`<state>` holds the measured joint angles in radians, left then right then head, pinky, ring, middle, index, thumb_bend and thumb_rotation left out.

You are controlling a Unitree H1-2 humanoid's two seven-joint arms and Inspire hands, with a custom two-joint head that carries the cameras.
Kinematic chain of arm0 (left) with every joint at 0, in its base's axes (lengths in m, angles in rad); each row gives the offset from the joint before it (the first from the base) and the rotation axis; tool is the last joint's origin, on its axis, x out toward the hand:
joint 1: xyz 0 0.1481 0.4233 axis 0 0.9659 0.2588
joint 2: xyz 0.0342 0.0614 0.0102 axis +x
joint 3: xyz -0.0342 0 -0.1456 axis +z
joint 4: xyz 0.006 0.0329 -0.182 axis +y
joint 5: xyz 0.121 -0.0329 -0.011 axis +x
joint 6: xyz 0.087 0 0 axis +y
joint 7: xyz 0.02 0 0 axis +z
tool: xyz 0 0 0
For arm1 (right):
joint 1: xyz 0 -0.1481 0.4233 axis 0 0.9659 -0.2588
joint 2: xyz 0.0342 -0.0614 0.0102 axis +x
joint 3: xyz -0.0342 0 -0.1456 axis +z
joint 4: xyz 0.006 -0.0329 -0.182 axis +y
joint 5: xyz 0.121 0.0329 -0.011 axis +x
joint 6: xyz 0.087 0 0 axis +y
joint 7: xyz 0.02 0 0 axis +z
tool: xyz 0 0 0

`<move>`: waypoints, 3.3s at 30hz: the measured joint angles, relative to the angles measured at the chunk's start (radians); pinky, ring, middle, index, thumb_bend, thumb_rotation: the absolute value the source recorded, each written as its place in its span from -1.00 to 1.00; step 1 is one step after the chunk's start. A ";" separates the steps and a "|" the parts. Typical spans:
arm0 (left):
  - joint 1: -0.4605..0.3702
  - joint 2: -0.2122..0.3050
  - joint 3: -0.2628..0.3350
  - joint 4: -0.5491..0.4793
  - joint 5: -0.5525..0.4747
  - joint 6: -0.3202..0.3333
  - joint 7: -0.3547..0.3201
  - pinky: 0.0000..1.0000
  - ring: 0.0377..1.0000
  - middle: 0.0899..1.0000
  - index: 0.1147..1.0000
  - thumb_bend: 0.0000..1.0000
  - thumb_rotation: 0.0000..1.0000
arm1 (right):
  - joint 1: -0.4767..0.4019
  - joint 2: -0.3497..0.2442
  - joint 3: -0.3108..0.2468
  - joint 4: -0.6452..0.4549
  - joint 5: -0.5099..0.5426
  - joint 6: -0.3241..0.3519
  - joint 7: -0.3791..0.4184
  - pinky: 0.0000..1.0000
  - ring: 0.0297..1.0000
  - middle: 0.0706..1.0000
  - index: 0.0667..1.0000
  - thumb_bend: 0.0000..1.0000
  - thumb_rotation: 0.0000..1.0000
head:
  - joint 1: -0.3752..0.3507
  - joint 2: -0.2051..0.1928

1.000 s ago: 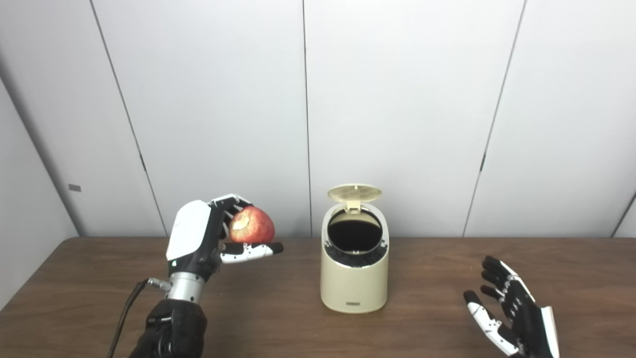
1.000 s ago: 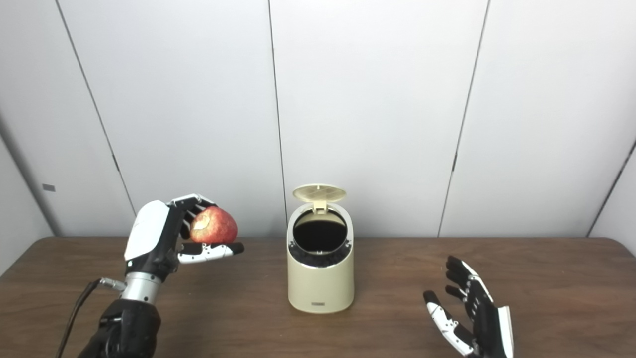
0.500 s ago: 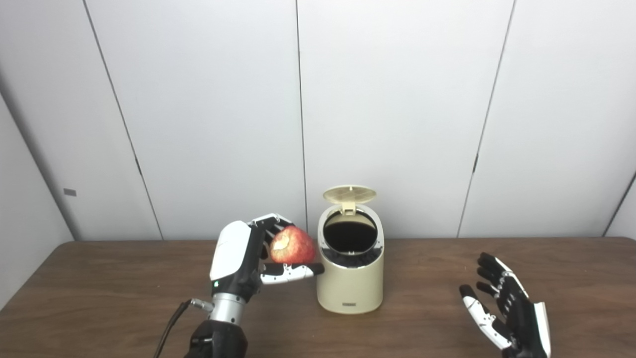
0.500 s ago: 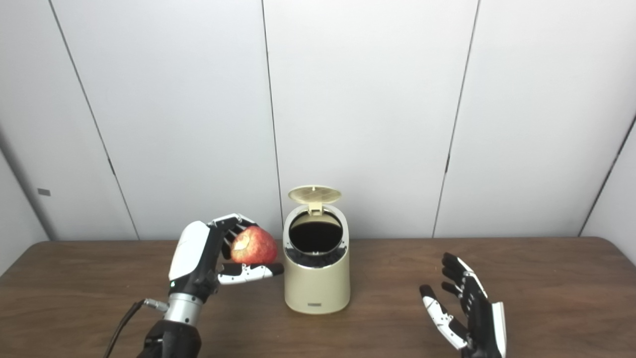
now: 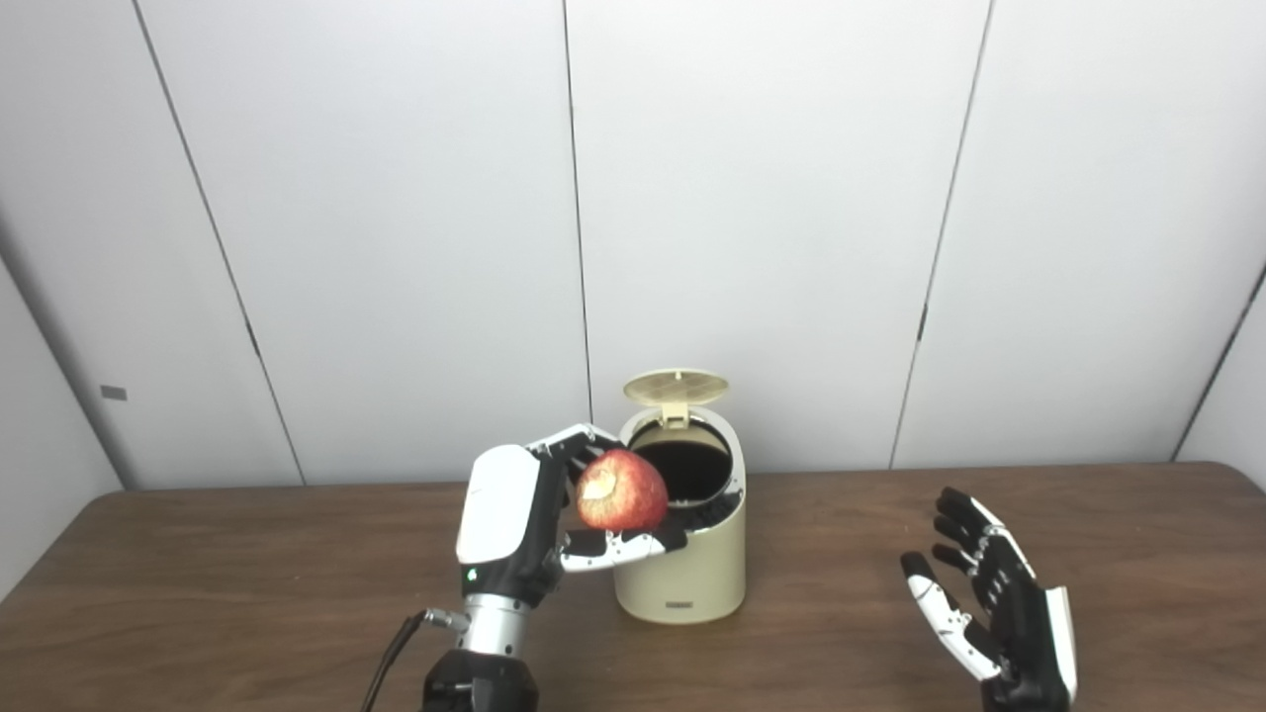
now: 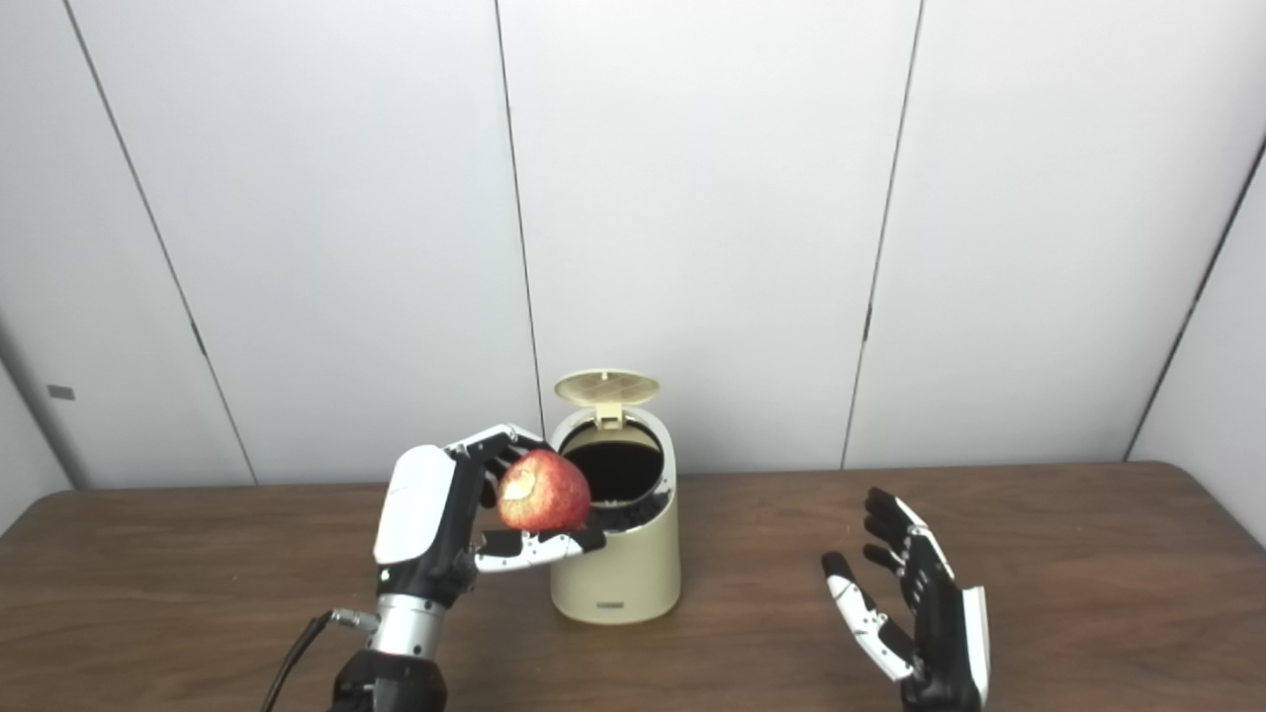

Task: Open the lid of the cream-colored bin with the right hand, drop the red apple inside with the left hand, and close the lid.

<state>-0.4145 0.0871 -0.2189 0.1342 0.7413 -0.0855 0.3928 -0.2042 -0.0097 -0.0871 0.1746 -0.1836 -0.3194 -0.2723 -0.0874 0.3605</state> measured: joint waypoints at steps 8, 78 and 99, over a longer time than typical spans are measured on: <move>0.000 -0.018 0.007 0.003 -0.010 -0.062 0.044 -0.39 -0.20 -0.18 -0.15 0.01 -1.00 | -0.001 -0.001 0.007 0.003 -0.012 -0.004 -0.006 0.45 0.61 0.61 0.58 -0.55 -0.32 | -0.012 -0.014; -0.331 -0.043 -0.162 0.646 0.074 -0.203 0.379 -0.44 -0.24 -0.22 -0.09 0.00 -1.00 | 0.058 0.120 0.086 -0.075 -0.036 0.082 -0.016 0.42 0.57 0.58 0.55 -0.55 -0.35 | -0.051 -0.049; -0.325 -0.039 -0.167 0.619 0.057 -0.180 0.334 -0.01 0.17 0.26 0.30 1.00 -0.44 | 0.057 0.112 0.089 -0.075 -0.030 0.083 0.001 0.42 0.56 0.56 0.53 -0.54 -0.29 | -0.038 -0.043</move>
<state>-0.7392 0.0479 -0.3855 0.7532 0.7988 -0.2659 0.7272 -0.1467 0.1025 0.0018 0.0993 -0.2132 -0.2363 -0.2710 -0.1258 0.3175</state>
